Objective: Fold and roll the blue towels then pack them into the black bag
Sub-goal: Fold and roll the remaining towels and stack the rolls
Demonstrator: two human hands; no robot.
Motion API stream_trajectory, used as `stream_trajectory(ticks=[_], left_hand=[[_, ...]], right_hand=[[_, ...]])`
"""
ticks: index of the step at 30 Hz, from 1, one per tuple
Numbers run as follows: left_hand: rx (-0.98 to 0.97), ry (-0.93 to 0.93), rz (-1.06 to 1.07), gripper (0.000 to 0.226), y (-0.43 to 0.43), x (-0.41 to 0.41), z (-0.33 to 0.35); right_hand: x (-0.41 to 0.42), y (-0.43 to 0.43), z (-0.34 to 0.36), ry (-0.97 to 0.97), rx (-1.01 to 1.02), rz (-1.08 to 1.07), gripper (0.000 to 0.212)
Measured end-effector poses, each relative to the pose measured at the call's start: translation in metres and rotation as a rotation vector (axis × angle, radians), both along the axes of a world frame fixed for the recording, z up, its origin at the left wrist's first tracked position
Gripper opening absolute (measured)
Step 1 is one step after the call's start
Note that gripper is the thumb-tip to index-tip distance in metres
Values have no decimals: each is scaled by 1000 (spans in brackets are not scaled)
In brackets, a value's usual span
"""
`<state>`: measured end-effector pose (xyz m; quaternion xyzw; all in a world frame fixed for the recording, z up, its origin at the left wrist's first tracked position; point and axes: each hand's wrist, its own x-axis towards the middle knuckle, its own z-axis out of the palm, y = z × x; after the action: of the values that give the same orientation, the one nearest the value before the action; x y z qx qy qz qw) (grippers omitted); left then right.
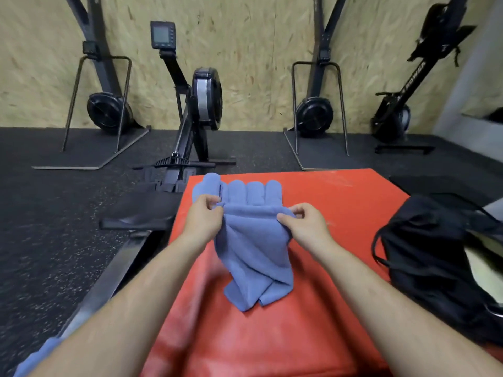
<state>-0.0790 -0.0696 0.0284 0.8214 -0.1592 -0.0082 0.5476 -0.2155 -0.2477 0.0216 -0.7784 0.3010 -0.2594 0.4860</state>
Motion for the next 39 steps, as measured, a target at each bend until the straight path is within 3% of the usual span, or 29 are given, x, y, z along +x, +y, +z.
stream_trajectory(ticks=[2,5,8,14,17,25,31,35,39], left_hand=[[115,33,-6,13,1,7,-15],[338,45,-86,15,1,15,-37],[506,84,-140,16,4,18,-55],[512,205,-186,20,6,26,-70],[434,265,-157,19,0,30,-63],[239,278,-141,21,-9,32,-72],[278,237,-202,15,3,26,-74],[334,160,-173,16,9,24,-65],[169,105,-125,11,8,25,-55]], right_hand=[[-1,-5,-18,60,-38,41,9],[-1,-13,-42,243,-80,125,37],[2,-17,-52,392,-8,115,26],[12,-16,-54,699,36,125,27],[23,-12,-55,607,87,144,14],[13,-2,-49,619,278,144,28],[3,3,-50,580,286,111,16],[-7,-4,-37,266,288,78,22],[-14,-21,-27,108,260,45,33]])
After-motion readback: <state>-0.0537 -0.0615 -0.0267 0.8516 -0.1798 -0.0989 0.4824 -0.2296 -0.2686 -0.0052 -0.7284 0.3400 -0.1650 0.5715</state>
